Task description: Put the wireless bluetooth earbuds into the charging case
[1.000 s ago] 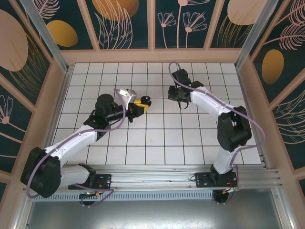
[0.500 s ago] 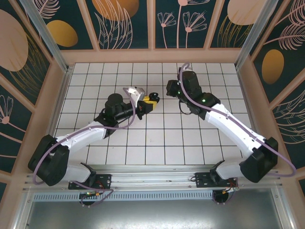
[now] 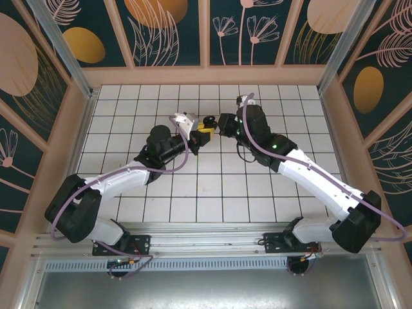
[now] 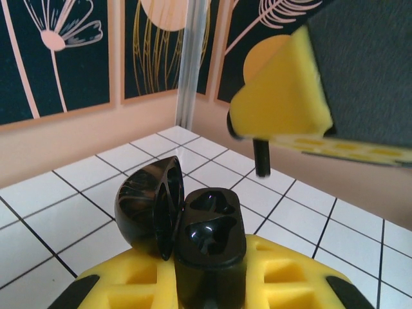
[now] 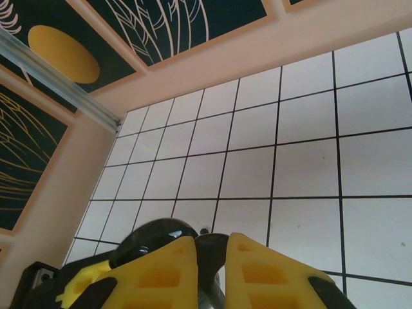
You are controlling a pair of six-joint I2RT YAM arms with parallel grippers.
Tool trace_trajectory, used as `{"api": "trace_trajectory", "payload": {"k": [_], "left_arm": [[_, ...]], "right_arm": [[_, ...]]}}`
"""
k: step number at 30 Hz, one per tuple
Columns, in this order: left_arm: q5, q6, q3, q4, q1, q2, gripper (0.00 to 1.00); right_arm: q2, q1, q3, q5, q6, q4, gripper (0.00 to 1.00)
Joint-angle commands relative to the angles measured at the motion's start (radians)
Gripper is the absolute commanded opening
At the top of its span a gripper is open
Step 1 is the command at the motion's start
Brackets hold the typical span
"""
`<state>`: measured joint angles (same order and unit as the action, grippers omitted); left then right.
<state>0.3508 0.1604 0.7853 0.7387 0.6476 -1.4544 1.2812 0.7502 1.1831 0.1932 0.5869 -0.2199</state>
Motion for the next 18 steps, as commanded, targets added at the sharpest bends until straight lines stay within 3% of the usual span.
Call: {"api": "trace_trajectory", "payload": {"k": [1,18], "left_arm": [[-0.022,-0.025,-0.013,0.077,0.008,0.004,0.00],[-0.022,-0.070,-0.017,0.050,0.022,0.006,0.00]], "right_arm": [[-0.026,0.013,-0.015,0.003,0.019,0.050,0.13],[-0.006,0.046,0.038,0.015,-0.010,0.046,0.12]]}}
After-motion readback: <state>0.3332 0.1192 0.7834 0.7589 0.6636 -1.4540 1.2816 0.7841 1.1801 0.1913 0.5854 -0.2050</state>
